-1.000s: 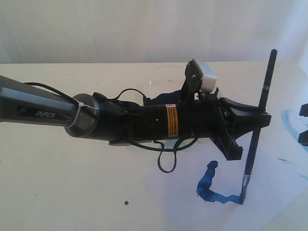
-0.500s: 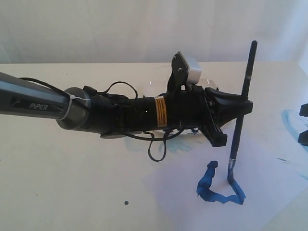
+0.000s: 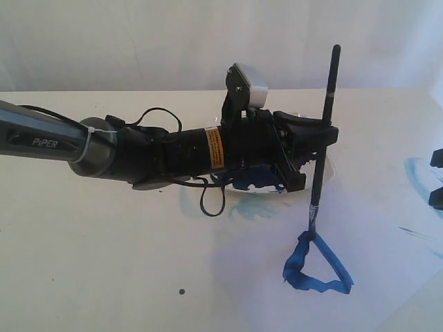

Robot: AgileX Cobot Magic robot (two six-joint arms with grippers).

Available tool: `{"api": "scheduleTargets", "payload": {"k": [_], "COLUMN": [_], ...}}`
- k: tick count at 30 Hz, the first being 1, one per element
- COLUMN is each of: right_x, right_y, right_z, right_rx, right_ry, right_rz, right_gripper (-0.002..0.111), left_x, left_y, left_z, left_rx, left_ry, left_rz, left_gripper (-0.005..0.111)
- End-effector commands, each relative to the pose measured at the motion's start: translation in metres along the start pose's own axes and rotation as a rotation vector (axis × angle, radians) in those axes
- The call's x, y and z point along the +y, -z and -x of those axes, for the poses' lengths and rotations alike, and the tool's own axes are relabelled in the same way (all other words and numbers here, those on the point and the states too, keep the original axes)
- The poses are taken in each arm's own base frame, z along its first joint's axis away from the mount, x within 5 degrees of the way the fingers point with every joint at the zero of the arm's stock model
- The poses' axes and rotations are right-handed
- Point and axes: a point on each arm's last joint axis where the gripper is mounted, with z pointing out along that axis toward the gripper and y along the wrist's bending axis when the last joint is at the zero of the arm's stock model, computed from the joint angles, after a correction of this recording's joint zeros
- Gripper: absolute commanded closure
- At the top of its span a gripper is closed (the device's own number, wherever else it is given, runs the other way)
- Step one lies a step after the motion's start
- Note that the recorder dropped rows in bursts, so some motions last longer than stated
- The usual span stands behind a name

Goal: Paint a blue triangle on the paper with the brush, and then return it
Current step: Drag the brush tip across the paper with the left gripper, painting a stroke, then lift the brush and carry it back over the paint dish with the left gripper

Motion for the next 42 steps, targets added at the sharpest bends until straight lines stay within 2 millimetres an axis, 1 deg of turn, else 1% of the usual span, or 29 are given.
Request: {"api": "scheduleTargets", "payload": {"k": [1,4,5,6,8,11,13,15,18,21,25,27,30,33,36,38,42], "right_x": [-0.001,-0.001,-0.001,-0.001,-0.001,-0.001,-0.001,-0.001,-0.001,0.000,0.001,0.001,0.001,-0.001,-0.002,-0.003,-0.003], "right_y": [0.001,0.001,0.001,0.001,0.001,0.001,0.001,0.001,0.001,0.001,0.001,0.001,0.001,0.001,0.001,0.001,0.001], "right_z": [0.002,0.002,0.002,0.002,0.002,0.001,0.001,0.001,0.001,0.001,0.000,0.000,0.000,0.002,0.004,0.004,0.005], "right_rx": [-0.008,-0.008,-0.008,-0.008,-0.008,-0.006,-0.005,-0.005,-0.005,-0.003,0.010,0.016,0.012,-0.016,-0.034,-0.038,-0.043], "right_ry": [-0.006,-0.006,-0.006,-0.006,-0.006,-0.006,-0.006,-0.006,-0.006,-0.006,-0.043,-0.085,-0.098,-0.098,-0.099,-0.099,-0.099], "right_rz": [0.001,0.001,0.001,0.001,0.001,0.003,0.004,0.004,0.004,0.006,0.019,0.023,0.020,-0.002,-0.016,-0.019,-0.023], "right_gripper": [0.108,0.108,0.108,0.108,0.108,0.108,0.108,0.108,0.108,0.108,0.108,0.108,0.108,0.108,0.108,0.108,0.108], "left_x": [0.000,-0.004,-0.007,-0.010,-0.013,-0.010,-0.005,0.004,0.012,0.018,0.030,0.038,0.048,0.053,0.054,0.056,0.055], "left_y": [0.000,0.003,0.004,0.006,0.012,0.027,0.037,0.046,0.052,0.048,0.036,0.030,0.021,0.007,-0.006,-0.014,-0.022], "left_z": [0.009,0.027,0.035,0.048,0.065,0.088,0.099,0.105,0.107,0.107,0.101,0.097,0.092,0.083,0.070,0.063,0.051], "left_rx": [-0.024,-0.045,-0.054,-0.069,-0.083,-0.086,-0.074,-0.032,0.021,0.104,0.203,0.220,0.239,0.281,0.399,0.421,0.441], "left_ry": [0.013,-0.020,-0.033,-0.059,-0.106,-0.181,-0.209,-0.241,-0.307,-0.399,-0.495,-0.514,-0.548,-0.607,-0.722,-0.725,-0.800], "left_rz": [0.000,-0.017,-0.027,-0.036,-0.047,-0.050,-0.025,0.035,0.060,0.051,0.069,0.078,0.067,0.031,-0.001,0.016,-0.002], "left_gripper": [0.107,0.107,0.107,0.107,0.107,0.107,0.107,0.107,0.107,0.107,0.107,0.107,0.107,0.107,0.107,0.107,0.107]}}
